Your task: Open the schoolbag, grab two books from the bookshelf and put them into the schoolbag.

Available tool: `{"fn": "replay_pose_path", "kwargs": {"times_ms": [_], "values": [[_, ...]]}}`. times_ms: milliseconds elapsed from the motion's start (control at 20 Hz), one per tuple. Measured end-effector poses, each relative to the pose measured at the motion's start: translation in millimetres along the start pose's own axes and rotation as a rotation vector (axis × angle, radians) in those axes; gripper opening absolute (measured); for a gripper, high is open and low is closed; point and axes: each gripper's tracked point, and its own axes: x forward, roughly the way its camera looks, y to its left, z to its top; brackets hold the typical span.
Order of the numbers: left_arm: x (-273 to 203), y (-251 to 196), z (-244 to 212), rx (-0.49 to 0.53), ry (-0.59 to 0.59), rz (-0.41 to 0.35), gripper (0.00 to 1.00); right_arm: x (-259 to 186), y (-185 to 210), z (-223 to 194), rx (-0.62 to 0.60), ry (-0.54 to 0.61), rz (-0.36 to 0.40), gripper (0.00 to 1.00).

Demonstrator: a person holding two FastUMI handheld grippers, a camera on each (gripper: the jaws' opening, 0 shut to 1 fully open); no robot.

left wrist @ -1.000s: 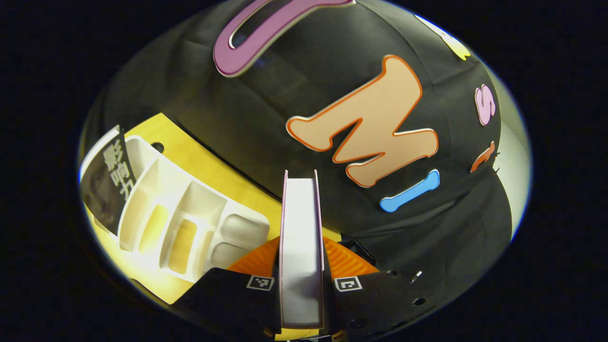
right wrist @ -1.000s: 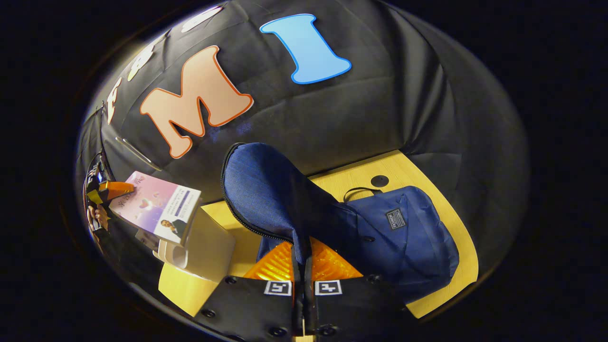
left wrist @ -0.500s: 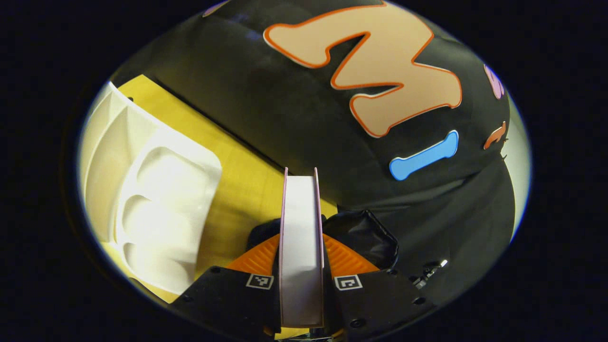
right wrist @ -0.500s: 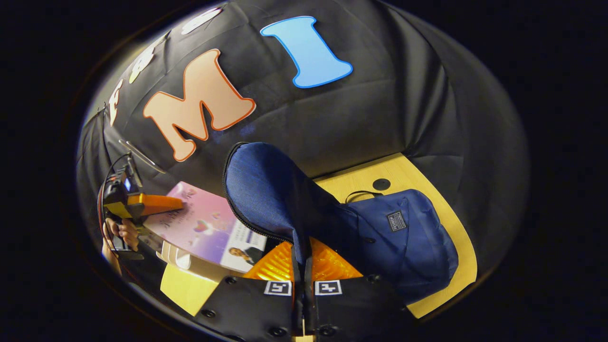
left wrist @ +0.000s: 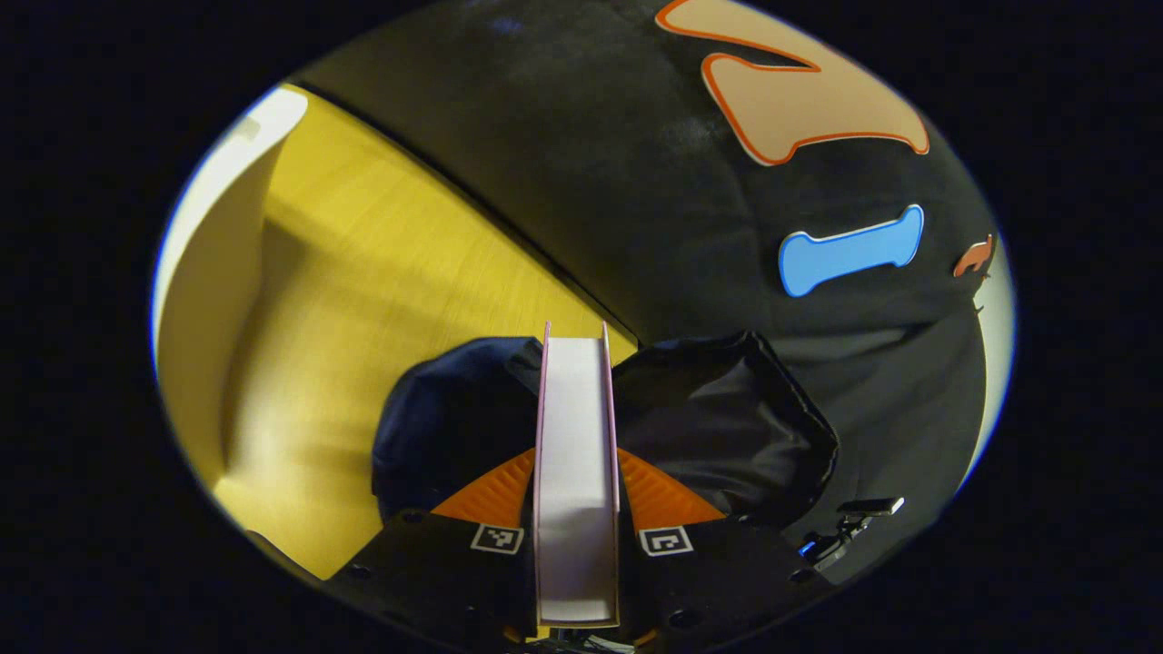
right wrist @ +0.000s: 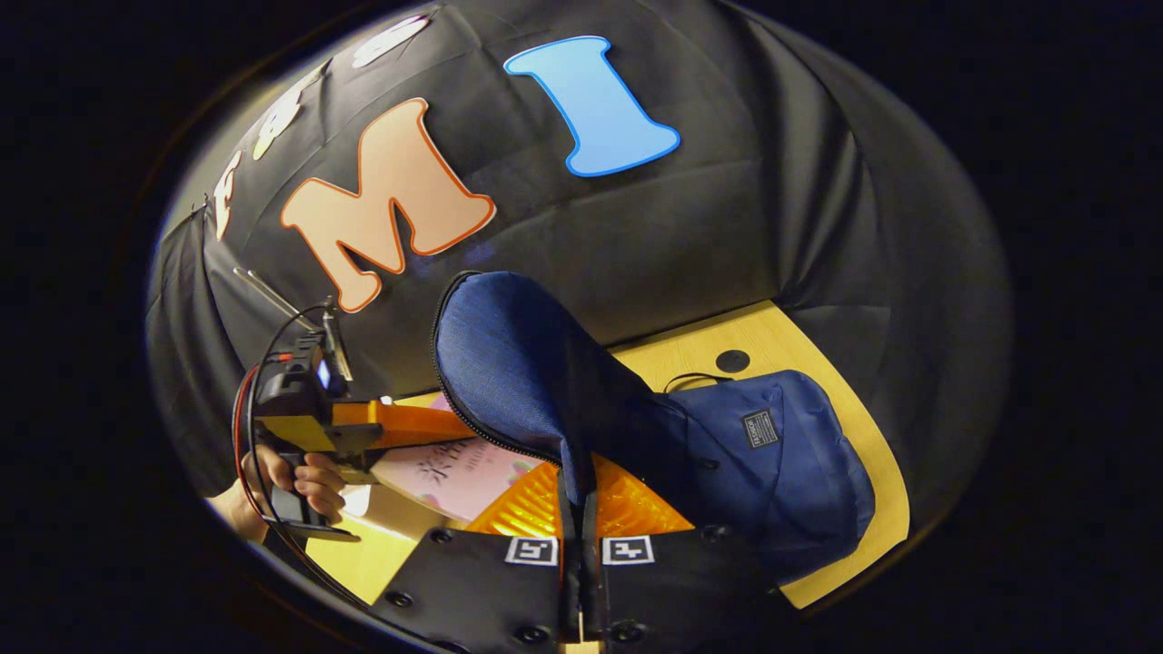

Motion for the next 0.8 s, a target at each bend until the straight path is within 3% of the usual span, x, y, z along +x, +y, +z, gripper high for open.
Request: {"fn": "replay_pose_path", "kwargs": {"times_ms": [250, 450, 800], "values": [[38, 1, -35, -0.072, 0.042, 0.0, 0.32, -3, 0, 5, 0.0, -0.016, 0.035, 0.02], [64, -8, -52, -0.153, 0.049, -0.043, 0.33, -2, 3, 7, -0.018, -0.016, 0.058, 0.05], [77, 0, -57, -0.245, 0.041, -0.052, 0.32, -1, 2, 9, -0.012, -0.019, 0.074, 0.05]]}}
